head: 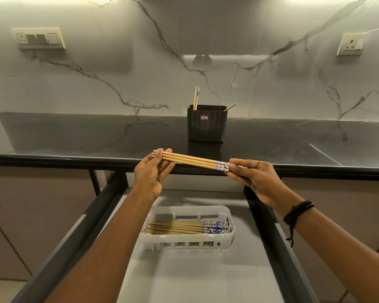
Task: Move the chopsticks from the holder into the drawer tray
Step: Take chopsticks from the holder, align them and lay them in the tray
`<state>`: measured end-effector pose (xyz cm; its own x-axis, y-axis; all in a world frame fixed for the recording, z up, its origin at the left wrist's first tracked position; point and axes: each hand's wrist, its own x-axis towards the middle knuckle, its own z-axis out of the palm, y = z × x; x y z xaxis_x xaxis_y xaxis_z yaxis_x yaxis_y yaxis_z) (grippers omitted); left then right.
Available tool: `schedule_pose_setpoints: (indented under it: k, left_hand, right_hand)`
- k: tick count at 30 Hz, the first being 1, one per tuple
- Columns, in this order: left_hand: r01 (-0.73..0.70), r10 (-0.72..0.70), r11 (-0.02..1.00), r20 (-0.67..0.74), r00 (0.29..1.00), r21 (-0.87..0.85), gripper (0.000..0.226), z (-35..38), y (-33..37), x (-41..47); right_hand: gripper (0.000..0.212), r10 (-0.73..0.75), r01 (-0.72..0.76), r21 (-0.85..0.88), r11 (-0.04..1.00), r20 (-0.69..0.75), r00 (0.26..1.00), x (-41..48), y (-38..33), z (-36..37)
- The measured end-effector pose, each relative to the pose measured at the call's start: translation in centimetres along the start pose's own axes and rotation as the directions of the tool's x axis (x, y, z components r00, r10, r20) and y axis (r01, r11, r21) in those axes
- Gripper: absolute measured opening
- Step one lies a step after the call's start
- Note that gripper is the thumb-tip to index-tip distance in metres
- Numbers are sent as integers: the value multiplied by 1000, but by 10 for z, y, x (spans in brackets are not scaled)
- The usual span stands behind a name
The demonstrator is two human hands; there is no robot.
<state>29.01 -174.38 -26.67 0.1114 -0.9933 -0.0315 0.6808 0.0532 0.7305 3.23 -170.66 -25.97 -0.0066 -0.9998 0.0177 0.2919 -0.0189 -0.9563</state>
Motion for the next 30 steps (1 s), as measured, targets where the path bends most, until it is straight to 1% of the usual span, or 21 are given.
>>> schedule_pose_setpoints:
  k: [3, 5, 6, 7, 9, 10, 12, 14, 15, 16, 19, 21, 22, 24, 27, 29, 30]
  left_hand:
    - [-33, 38, 998, -90, 995, 59, 19, -4, 2, 1]
    - [-46, 67, 991, -165, 984, 129, 14, -9, 3, 4]
    - [-55, 96, 980, -210, 973, 193, 11, -13, 3, 7]
    - [-63, 146, 953, -268, 952, 295, 10, -18, 2, 11]
    - [-40, 264, 845, -350, 899, 533, 17, -28, 1, 19]
    - [-18, 302, 776, -345, 889, 631, 20, -31, 0, 21]
    - [8, 342, 615, -275, 899, 788, 16, -34, -3, 19]
    - [24, 355, 398, -178, 918, 917, 4, -36, -6, 15]
    - [25, 343, 299, -132, 930, 954, 10, -38, -8, 15]
    - [33, 304, 233, -105, 947, 972, 14, -42, -11, 16]
    - [102, 123, 93, -113, 986, 990, 9, -54, -19, 18]
    - [145, 56, -6, -145, 988, 989, 15, -63, -22, 18]
    - [169, 31, -33, -168, 985, 985, 22, -67, -24, 17]
    - [209, -14, -70, -211, 977, 975, 37, -75, -27, 17]
    - [254, -82, -134, -267, 960, 958, 46, -81, -29, 13]
    - [274, -114, -122, -288, 951, 954, 46, -84, -29, 14]
    - [282, -123, -106, -294, 948, 953, 45, -84, -29, 15]
  right_hand:
    - [16, 20, -20, -27, 999, 2, 1000, 3, 3, -5]
    - [15, 27, -28, -49, 998, -11, 1000, 5, 6, -8]
    - [15, 28, -29, -65, 997, -25, 999, 6, 7, -11]
    - [15, 34, -37, -93, 995, -41, 999, 7, 10, -14]
    - [15, 89, -97, -179, 979, -55, 995, 10, 18, -19]
    - [14, 132, -141, -235, 962, -53, 990, 10, 23, -20]
    - [13, 204, -202, -357, 912, -32, 978, 12, 36, -17]
    - [10, 245, -230, -428, 874, -21, 969, 13, 48, -11]
    - [8, 261, -243, -429, 870, -17, 965, 14, 54, -8]
    - [8, 276, -256, -415, 873, -13, 961, 14, 59, -5]
    - [10, 307, -298, -380, 876, -37, 951, 18, 76, -2]
    - [11, 305, -295, -463, 836, -54, 951, 20, 86, -2]
    - [11, 296, -272, -540, 796, -45, 954, 20, 90, -3]
    - [14, 258, -182, -697, 693, 5, 966, 22, 94, -3]
    - [19, 184, -13, -852, 523, 99, 978, 23, 94, 1]
    - [20, 148, 59, -897, 438, 137, 979, 22, 94, 4]
    - [20, 134, 85, -908, 411, 152, 979, 22, 95, 4]
